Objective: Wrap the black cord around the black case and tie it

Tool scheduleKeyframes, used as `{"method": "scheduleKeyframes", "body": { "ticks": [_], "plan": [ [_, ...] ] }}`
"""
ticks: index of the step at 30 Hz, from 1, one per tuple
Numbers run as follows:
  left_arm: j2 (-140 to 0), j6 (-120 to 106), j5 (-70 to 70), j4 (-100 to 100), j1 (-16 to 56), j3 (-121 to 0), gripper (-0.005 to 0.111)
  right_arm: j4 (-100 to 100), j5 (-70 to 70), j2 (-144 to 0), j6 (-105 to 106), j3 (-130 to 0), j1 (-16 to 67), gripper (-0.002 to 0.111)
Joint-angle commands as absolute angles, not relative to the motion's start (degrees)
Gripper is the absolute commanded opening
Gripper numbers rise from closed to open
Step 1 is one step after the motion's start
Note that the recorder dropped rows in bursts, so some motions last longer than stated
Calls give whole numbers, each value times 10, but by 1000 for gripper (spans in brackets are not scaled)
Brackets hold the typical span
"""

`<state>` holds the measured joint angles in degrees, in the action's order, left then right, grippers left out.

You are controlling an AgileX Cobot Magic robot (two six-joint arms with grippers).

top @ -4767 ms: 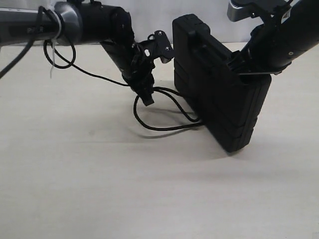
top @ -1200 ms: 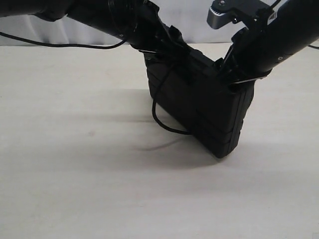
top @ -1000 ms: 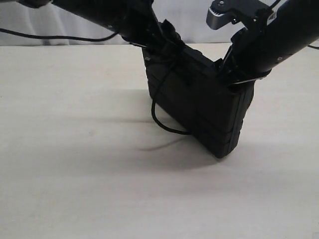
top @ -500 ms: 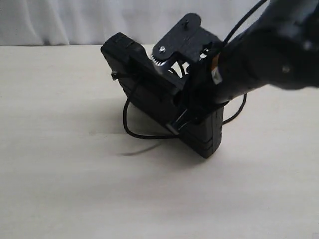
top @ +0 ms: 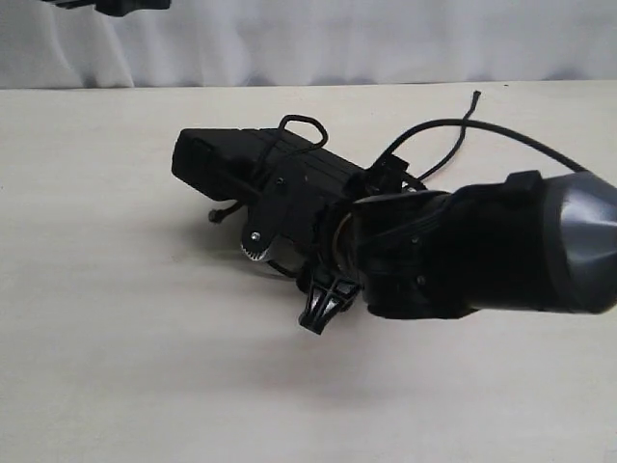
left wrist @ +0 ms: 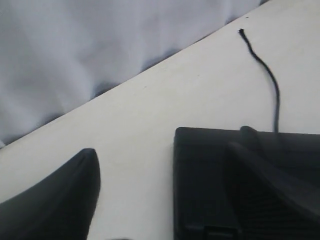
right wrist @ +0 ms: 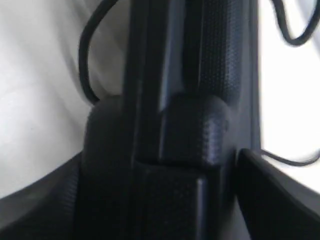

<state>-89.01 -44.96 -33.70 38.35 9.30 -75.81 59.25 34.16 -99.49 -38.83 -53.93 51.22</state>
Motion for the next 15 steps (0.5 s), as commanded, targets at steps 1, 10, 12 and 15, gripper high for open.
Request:
{"method": "scheduleKeyframes", "body": {
  "ticks": [1, 10, 12, 15],
  "plan": [
    [-885, -440, -324, 386, 70, -746, 65, 451, 293, -1022, -354, -544, 494, 47],
    [-885, -454, -339, 412, 74, -733, 65, 254, 354, -1035, -164, -579, 495, 66],
    [-888, -464, -360, 412, 74, -733, 65, 235, 362, -1036, -141, -582, 495, 67],
    [-903, -469, -383, 412, 74, -733, 65, 231, 363, -1036, -135, -586, 495, 67]
  ]
}}
